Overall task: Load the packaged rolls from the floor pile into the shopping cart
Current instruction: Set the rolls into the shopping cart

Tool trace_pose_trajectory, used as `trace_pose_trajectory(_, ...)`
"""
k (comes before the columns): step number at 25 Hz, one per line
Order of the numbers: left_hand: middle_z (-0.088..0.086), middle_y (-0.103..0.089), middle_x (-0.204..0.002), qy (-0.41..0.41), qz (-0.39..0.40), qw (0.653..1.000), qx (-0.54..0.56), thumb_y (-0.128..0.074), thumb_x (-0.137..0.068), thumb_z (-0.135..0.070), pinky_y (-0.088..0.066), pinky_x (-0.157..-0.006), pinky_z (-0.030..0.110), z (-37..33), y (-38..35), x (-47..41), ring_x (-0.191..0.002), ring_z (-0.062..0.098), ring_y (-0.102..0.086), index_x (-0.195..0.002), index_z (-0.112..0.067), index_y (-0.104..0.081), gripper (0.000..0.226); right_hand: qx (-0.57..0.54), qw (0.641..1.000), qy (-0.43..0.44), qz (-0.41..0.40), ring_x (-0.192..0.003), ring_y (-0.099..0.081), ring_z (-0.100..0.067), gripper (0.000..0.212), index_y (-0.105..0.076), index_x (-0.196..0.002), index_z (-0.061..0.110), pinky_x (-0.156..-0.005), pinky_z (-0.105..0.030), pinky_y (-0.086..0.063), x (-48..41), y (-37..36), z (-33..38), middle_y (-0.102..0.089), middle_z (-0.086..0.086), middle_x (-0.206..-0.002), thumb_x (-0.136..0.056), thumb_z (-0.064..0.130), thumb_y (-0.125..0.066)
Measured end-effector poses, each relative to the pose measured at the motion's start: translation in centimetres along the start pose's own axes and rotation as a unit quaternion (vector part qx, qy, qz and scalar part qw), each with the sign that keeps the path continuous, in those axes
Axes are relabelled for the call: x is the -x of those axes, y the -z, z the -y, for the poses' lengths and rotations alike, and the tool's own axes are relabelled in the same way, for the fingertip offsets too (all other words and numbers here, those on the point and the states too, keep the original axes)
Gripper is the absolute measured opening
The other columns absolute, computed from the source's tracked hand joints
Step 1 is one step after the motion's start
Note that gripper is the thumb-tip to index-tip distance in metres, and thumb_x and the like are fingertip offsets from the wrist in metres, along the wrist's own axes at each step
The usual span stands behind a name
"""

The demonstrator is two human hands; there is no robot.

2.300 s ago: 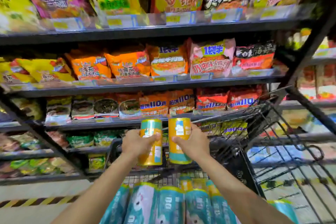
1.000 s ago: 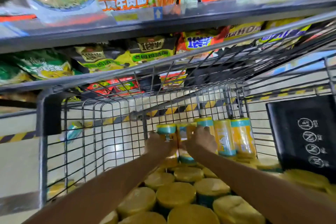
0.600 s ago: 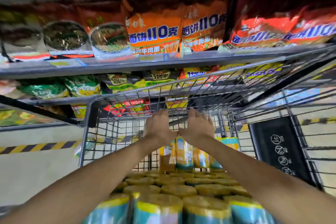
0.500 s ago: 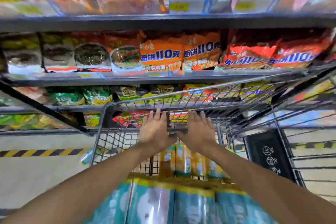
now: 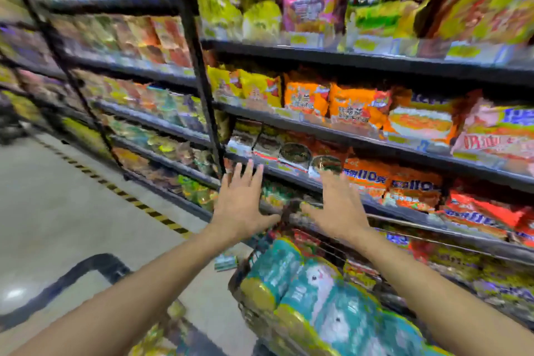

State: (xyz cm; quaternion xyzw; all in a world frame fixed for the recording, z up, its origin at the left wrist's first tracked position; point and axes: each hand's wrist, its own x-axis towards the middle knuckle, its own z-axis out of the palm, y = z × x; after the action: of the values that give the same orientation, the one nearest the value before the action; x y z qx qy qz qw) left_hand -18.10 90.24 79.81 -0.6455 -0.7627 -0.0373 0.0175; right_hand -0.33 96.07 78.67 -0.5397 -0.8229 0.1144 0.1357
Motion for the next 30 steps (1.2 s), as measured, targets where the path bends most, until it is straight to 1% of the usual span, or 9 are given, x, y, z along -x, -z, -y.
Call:
trace_pose_trajectory(3,0.002,0.012,-0.159,0.073,-0.036,0.997,0.015,-0.052,-0.079,-0.070,-0.001,-0.119,0.044,6.5,2.1,3.6,-0.147,0.022,0.010,-0.152,-0.020,0.008,0.107,-0.021,0.996,0.089,0.008,-0.146,-0.006,-0.029,0.084,-0.008,-0.152,0.013,-0.118,-0.047,-0.010,-0.9,0.0,7.0,-0.014,-0.005,-0.159,-0.091,0.053,-0.050)
trace_pose_trajectory(6,0.002,0.013,-0.159,0.139,-0.044,0.989,0.033,-0.052,-0.081,-0.068,0.001,-0.118,0.042,12.1,2.5,7.2,-0.146,0.022,0.012,-0.152,-0.018,0.009,0.106,-0.035,0.987,0.152,0.031,-0.147,-0.002,-0.028,0.086,-0.007,-0.153,0.014,-0.118,-0.048,-0.008,-1.9,-1.9,13.0,-0.009,-0.002,-0.160,-0.090,0.053,-0.051)
trace_pose_trajectory(10,0.004,0.013,-0.159,0.230,-0.038,0.972,0.029,-0.049,-0.082,-0.068,-0.001,-0.118,0.041,20.1,1.1,10.9,-0.147,0.022,0.009,-0.152,-0.016,0.009,0.104,-0.041,0.971,0.221,0.077,-0.147,-0.005,-0.029,0.085,-0.010,-0.152,0.014,-0.117,-0.051,-0.009,-3.9,-6.9,21.6,-0.014,-0.004,-0.159,-0.089,0.051,-0.054)
trace_pose_trajectory(13,0.005,0.013,-0.159,0.276,-0.016,0.960,0.044,-0.049,-0.083,-0.067,-0.002,-0.119,0.042,26.0,-1.6,11.6,-0.147,0.024,0.008,-0.152,-0.015,0.008,0.104,-0.020,0.961,0.247,0.122,-0.148,0.000,-0.027,0.088,-0.005,-0.153,0.015,-0.117,-0.050,-0.006,-5.7,-11.9,26.9,-0.008,-0.002,-0.160,-0.090,0.053,-0.052)
trace_pose_trajectory(17,0.005,0.015,-0.158,0.314,0.015,0.946,0.082,-0.049,-0.082,-0.068,-0.003,-0.119,0.043,35.3,-7.2,9.1,-0.146,0.024,0.010,-0.151,-0.014,0.011,0.106,0.026,0.958,0.238,0.158,-0.148,0.005,-0.026,0.088,-0.001,-0.153,0.012,-0.118,-0.051,-0.004,-10.1,-20.6,32.4,-0.003,-0.004,-0.161,-0.091,0.055,-0.048)
trace_pose_trajectory(20,0.006,0.019,-0.158,0.321,0.035,0.940,0.110,-0.051,-0.082,-0.067,-0.001,-0.119,0.042,40.7,-12.0,5.7,-0.146,0.024,0.015,-0.150,-0.012,0.013,0.108,0.085,0.954,0.230,0.173,-0.148,0.004,-0.027,0.091,0.005,-0.152,0.010,-0.118,-0.049,-0.004,-14.0,-26.8,34.3,0.000,-0.007,-0.161,-0.092,0.057,-0.044)
trace_pose_trajectory(24,0.011,0.016,-0.158,0.324,0.043,0.933,0.148,-0.056,-0.082,-0.062,-0.003,-0.119,0.042,45.4,-19.6,1.1,-0.146,0.026,0.012,-0.150,-0.008,0.010,0.109,0.125,0.946,0.216,0.206,-0.148,0.001,-0.028,0.093,0.009,-0.152,0.010,-0.117,-0.046,-0.006,-19.0,-35.5,34.6,0.004,-0.007,-0.160,-0.092,0.054,-0.047)
trace_pose_trajectory(27,0.012,0.019,-0.157,0.346,0.058,0.918,0.183,-0.057,-0.081,-0.062,-0.004,-0.119,0.043,47.9,-27.6,-1.8,-0.146,0.027,0.014,-0.149,-0.007,0.014,0.113,0.151,0.937,0.208,0.238,-0.148,0.003,-0.028,0.092,0.010,-0.152,0.009,-0.118,-0.045,-0.005,-22.6,-43.8,33.3,0.007,-0.005,-0.160,-0.093,0.051,-0.047)
trace_pose_trajectory(30,0.012,0.020,-0.156,0.359,0.077,0.904,0.221,-0.059,-0.082,-0.059,-0.009,-0.119,0.043,49.8,-37.4,-3.7,-0.146,0.027,0.012,-0.148,-0.005,0.015,0.113,0.173,0.931,0.205,0.246,-0.147,-0.001,-0.029,0.091,0.006,-0.152,0.008,-0.117,-0.045,-0.006,-25.6,-53.5,30.9,0.000,-0.004,-0.160,-0.093,0.048,-0.050)
